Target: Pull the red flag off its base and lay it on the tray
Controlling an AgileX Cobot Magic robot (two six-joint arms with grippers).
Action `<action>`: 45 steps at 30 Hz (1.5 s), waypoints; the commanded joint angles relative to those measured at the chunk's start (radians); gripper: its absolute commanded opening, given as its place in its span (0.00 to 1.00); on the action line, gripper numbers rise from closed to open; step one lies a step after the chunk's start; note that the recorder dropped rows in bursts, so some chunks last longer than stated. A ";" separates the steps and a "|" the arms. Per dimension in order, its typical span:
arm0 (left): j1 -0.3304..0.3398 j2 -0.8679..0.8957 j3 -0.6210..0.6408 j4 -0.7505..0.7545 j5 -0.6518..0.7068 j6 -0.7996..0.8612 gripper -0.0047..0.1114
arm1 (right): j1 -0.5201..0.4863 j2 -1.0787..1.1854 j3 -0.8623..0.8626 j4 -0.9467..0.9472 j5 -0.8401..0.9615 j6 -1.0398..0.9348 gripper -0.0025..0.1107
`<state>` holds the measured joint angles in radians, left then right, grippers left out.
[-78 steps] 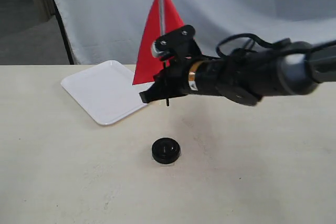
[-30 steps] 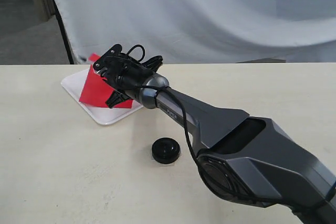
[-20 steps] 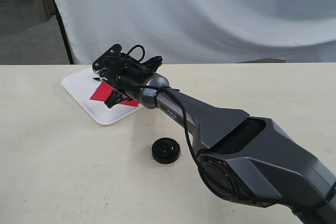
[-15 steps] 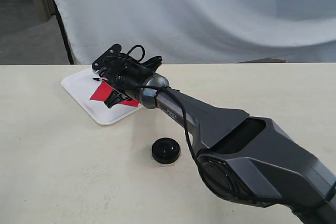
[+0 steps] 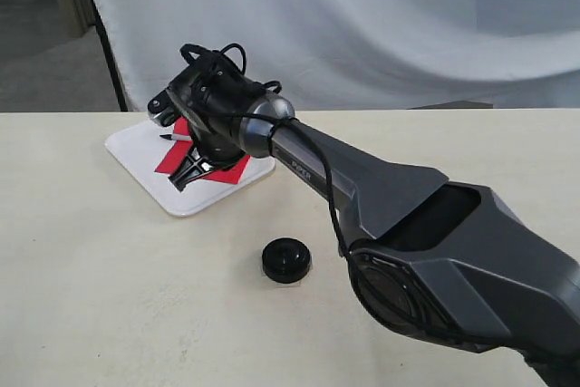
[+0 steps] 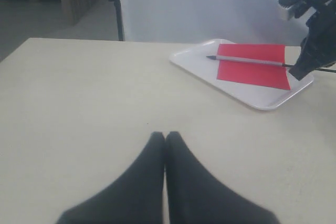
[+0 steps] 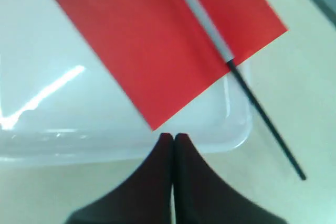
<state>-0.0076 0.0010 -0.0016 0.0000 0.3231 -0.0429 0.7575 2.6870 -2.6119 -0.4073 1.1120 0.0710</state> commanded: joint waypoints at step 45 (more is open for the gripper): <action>-0.009 -0.001 0.002 0.000 -0.002 0.001 0.04 | -0.917 -1.801 1.984 0.373 -0.671 0.053 0.02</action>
<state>-0.0076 0.0010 -0.0016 0.0000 0.3231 -0.0429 -0.1517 0.9766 -0.6902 -0.0522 0.5201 0.1089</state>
